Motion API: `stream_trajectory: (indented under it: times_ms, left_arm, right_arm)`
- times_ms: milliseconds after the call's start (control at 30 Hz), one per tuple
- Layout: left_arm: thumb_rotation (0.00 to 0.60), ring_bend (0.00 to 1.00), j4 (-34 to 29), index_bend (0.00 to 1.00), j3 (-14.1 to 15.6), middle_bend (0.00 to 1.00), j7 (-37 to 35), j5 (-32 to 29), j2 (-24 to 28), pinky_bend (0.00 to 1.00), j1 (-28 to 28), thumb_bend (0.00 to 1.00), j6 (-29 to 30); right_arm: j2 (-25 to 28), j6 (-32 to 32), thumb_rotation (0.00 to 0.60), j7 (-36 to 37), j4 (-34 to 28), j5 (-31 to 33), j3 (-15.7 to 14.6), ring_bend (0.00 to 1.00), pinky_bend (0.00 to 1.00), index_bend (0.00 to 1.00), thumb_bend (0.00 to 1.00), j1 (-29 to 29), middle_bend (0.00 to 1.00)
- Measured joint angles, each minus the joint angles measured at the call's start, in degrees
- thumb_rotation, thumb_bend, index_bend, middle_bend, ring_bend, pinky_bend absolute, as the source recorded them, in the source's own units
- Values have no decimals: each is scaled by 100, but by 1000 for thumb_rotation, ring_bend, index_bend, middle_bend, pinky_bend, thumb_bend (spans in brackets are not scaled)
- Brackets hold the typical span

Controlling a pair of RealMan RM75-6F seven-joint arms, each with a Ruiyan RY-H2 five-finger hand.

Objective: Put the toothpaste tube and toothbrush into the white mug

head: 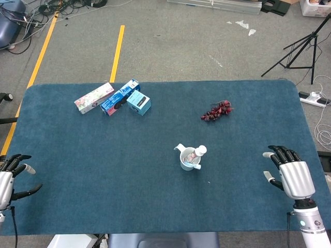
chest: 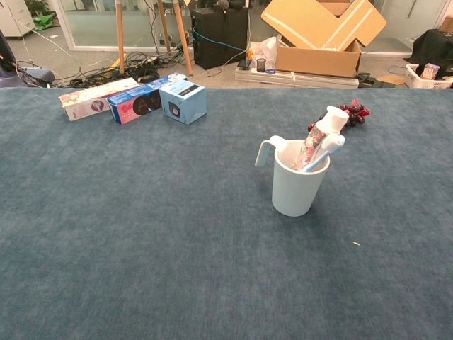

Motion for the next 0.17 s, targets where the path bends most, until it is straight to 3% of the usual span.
stream_trajectory:
  times_ms: [167]
  left_arm:
    - [600,182,11,524,18,273,-12,-53,-9,315,-33,0,-130]
  right_arm:
    - [58,-69,600,237,39,-104,29,235,325,390,168,-34,281]
